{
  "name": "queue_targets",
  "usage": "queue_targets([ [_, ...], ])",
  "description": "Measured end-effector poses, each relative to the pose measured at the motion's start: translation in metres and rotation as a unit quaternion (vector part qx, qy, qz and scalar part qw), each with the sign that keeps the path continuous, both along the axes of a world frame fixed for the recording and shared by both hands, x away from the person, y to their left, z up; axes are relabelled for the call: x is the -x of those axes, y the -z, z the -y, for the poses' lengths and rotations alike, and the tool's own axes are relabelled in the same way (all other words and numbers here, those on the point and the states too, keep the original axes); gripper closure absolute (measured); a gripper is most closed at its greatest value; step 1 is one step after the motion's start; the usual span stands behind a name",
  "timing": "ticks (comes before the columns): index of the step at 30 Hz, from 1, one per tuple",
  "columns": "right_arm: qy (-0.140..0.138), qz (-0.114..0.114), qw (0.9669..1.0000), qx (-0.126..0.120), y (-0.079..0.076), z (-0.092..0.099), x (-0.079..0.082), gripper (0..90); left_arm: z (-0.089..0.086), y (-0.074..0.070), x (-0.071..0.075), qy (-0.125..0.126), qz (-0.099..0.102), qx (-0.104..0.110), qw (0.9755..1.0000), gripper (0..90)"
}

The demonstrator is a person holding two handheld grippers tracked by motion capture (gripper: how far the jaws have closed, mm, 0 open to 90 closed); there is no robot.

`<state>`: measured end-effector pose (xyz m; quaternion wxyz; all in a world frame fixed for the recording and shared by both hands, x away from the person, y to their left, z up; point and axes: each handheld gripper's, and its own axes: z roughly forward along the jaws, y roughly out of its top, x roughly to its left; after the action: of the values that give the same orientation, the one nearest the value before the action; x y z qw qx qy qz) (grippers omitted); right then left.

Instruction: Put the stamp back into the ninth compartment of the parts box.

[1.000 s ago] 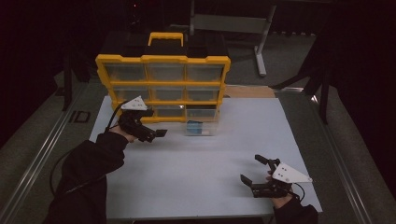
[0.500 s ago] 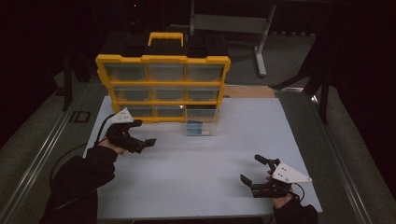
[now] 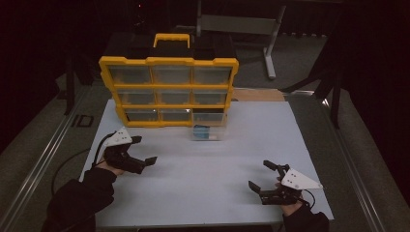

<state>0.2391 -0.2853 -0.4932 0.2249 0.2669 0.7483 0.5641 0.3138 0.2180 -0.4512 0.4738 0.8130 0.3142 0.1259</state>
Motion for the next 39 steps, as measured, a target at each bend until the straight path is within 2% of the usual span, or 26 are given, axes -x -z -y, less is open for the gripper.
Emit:
queue_targets([
  [8,-0.001,0.001,1.0,0.001,0.0,-0.001,0.0,9.6,-0.003,0.011,0.022,-0.032,0.024,-0.006,0.9992,0.1],
  [11,-0.001,0.001,1.0,0.002,0.0,-0.001,0.0,9.6,-0.003,0.016,0.028,-0.048,0.028,-0.007,0.9984,0.1],
  [15,-0.002,0.001,1.0,0.003,0.0,-0.001,0.0,9.6,-0.004,0.021,0.034,-0.058,0.028,-0.001,0.9979,0.1],
  [16,-0.002,0.001,1.0,0.003,0.0,-0.001,0.0,9.6,-0.005,0.023,0.037,-0.07,0.034,0.001,0.997,0.1],
  [17,-0.001,0.0,1.0,0.003,0.0,-0.001,0.0,9.6,-0.005,0.023,0.037,-0.07,0.034,0.001,0.997,0.1],
  [19,-0.001,0.0,1.0,0.003,0.0,-0.001,0.0,9.6,-0.004,0.027,0.042,-0.093,0.041,0.002,0.9948,0.1],
  [20,-0.001,0.0,1.0,0.003,0.0,-0.001,0.0,9.6,-0.004,0.027,0.042,-0.093,0.041,0.002,0.9948,0.2],
  [21,-0.001,0.001,1.0,0.004,0.0,-0.001,0.0,9.6,-0.002,0.03,0.046,-0.107,0.04,0.004,0.9935,0.2],
  [22,-0.002,0.0,1.0,0.004,0.0,-0.002,0.0,9.6,-0.001,0.032,0.047,-0.111,0.04,0.005,0.993,0.2],
  [23,-0.002,-0.001,1.0,0.003,0.0,-0.002,0.0,9.6,0.0,0.034,0.049,-0.12,0.045,-0.005,0.9918,0.2],
  [24,-0.002,-0.001,1.0,0.004,0.001,-0.002,0.0,9.6,0.001,0.035,0.051,-0.122,0.05,-0.007,0.9913,0.2],
  [29,-0.003,-0.001,1.0,0.004,0.001,-0.002,0.0,9.6,0.007,0.042,0.053,-0.127,0.043,-0.006,0.9909,0.2],
  [30,-0.002,-0.002,1.0,0.004,0.001,-0.002,0.0,9.6,0.009,0.045,0.053,-0.128,0.036,-0.005,0.9911,0.2],
  [32,-0.002,-0.002,1.0,0.004,0.001,-0.002,0.0,9.6,0.011,0.048,0.054,-0.139,0.038,-0.009,0.9896,0.2],
  [34,-0.002,-0.001,1.0,0.004,0.001,-0.002,0.0,9.6,0.012,0.05,0.054,-0.136,0.032,-0.005,0.9901,0.2],
  [35,-0.001,-0.001,1.0,0.004,0.001,-0.002,0.0,9.6,0.014,0.053,0.055,-0.149,0.033,-0.005,0.9883,0.2],
  [37,-0.002,-0.002,1.0,0.003,0.001,-0.002,0.0,9.6,0.015,0.055,0.055,-0.152,0.032,-0.003,0.9878,0.2],
  [38,-0.002,-0.002,1.0,0.003,0.001,-0.002,0.0,9.6,0.015,0.056,0.055,-0.156,0.036,-0.005,0.9871,0.2],
  [39,-0.003,-0.003,1.0,0.003,0.001,-0.002,0.0,9.6,0.017,0.058,0.055,-0.165,0.044,-0.013,0.9853,0.2],
])
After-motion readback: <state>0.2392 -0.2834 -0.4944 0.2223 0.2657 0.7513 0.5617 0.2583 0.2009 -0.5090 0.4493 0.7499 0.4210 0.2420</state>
